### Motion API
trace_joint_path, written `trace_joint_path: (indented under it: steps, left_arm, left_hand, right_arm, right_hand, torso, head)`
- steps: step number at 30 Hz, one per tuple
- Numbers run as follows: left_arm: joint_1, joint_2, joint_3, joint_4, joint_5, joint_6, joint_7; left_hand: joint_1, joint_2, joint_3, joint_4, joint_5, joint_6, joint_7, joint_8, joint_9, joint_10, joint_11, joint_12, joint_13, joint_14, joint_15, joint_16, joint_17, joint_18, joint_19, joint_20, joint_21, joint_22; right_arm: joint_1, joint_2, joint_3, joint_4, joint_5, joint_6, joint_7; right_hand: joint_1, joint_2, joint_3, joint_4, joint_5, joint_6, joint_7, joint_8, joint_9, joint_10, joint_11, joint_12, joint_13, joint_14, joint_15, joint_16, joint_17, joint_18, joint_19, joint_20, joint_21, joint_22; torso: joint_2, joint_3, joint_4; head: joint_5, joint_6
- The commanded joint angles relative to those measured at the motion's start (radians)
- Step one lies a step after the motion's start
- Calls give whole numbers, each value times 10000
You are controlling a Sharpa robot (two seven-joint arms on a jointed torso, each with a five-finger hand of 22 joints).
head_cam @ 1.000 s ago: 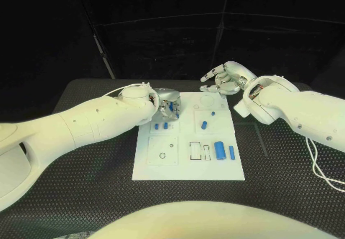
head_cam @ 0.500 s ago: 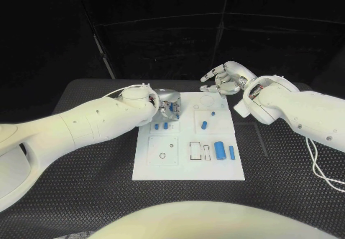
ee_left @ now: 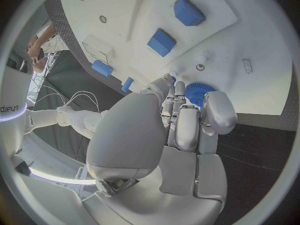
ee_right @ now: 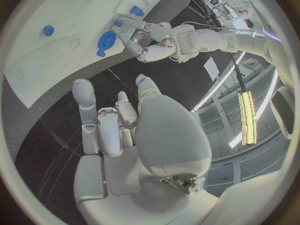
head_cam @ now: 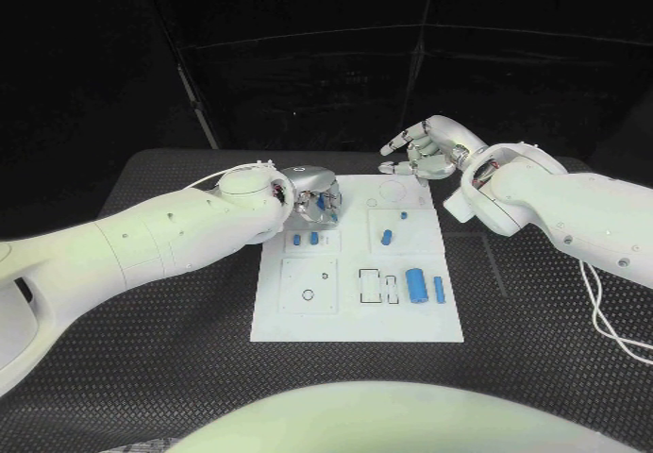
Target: Assemble the parts on the task board
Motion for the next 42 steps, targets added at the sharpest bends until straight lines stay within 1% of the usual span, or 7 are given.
trace_joint_path:
  steps: [1, 7, 13, 18, 23, 33, 42]
  left_arm:
    - [7, -186, 75, 234, 308, -437, 87]
    - [-11, -660, 165, 480, 540, -285, -44]
    - [-58, -1129, 187, 715, 662, -157, -167]
    - [-95, -1372, 197, 818, 762, -84, -249]
    - [-115, -1454, 203, 826, 797, -32, -311]
    - [-140, -1478, 207, 848, 807, 97, -341]
    - [-157, -1429, 207, 833, 808, 147, -340]
  left_hand:
    - [-96, 4, 89, -3, 26, 75, 6, 7, 7, 70, -10, -79, 0, 286, -72, 33, -19, -127, 29, -12, 53, 10]
    - [-187, -48, 121, 26, 18, 99, 9, -18, 2, 109, -5, -126, 0, 283, -66, 36, -42, -127, 25, -8, 55, 25]
    - [-256, -93, 141, 49, 12, 115, 5, -40, -3, 133, -3, -166, -1, 277, -64, 31, -71, -126, 21, -4, 56, 37]
    - [-274, -107, 148, 54, 10, 118, 4, -47, -5, 138, -3, -179, -1, 276, -64, 33, -73, -126, 18, -3, 54, 38]
    - [-286, -115, 152, 58, 9, 119, 3, -52, -6, 141, -3, -188, -2, 274, -63, 30, -83, -125, 16, -2, 51, 38]
    - [-334, -139, 174, 75, -18, 146, -1, -64, -7, 173, -6, -216, 1, 268, -63, 22, -114, -120, 4, 0, 30, 33]
    - [-367, -161, 181, 86, -40, 157, -4, -75, -9, 191, -7, -235, 3, 262, -64, 15, -137, -115, -7, 1, 10, 24]
  right_arm:
    - [14, -2, 6, -3, -17, 5, 108]
    - [10, -16, 6, -20, -17, 16, 107]
    - [3, -37, 6, -32, -17, 25, 101]
    - [-11, -45, 6, -35, -17, 31, 94]
    - [-18, -50, 6, -37, -17, 37, 91]
    - [-21, -67, 6, -29, -17, 37, 83]
    - [-21, -71, 6, -19, -17, 40, 76]
  right_hand:
    - [-17, 80, -38, -22, -17, 40, -29, 40, 6, -13, 16, 39, 14, 447, -47, -26, 126, 197, 52, 4, -54, 6]
    - [-17, 80, -38, -22, -17, 40, -29, 40, 6, -13, 16, 39, 14, 447, -47, -26, 126, 197, 52, 4, -54, 6]
    - [-17, 80, -38, -22, -17, 40, -29, 40, 6, -13, 16, 39, 14, 447, -47, -26, 126, 197, 52, 4, -54, 6]
    - [-22, 84, -41, -17, -17, 49, -31, 48, 8, -19, 14, 32, 4, 446, -48, -31, 120, 198, 49, 2, -58, -1]
    - [-27, 88, -44, -12, -18, 58, -33, 55, 9, -24, 13, 25, -6, 446, -50, -35, 115, 200, 47, 1, -63, -9]
    - [-27, 88, -44, -12, -18, 58, -33, 55, 9, -24, 13, 25, -6, 446, -50, -35, 115, 200, 47, 1, -63, -9]
    - [-27, 88, -44, -12, -18, 58, -33, 55, 9, -24, 13, 25, -6, 446, -50, -35, 115, 200, 47, 1, -63, -9]
  torso:
    - [-2, -7, 16]
    - [-5, 2, 10]
    - [-8, 0, 22]
    - [-3, 0, 0]
    - [6, 2, -28]
    - [7, 15, -12]
    - [7, 6, -28]
  head:
    - [31, 1]
    - [49, 1]
    - [62, 1]
    - [106, 1]
    - [123, 1]
    - [117, 1]
    - [108, 1]
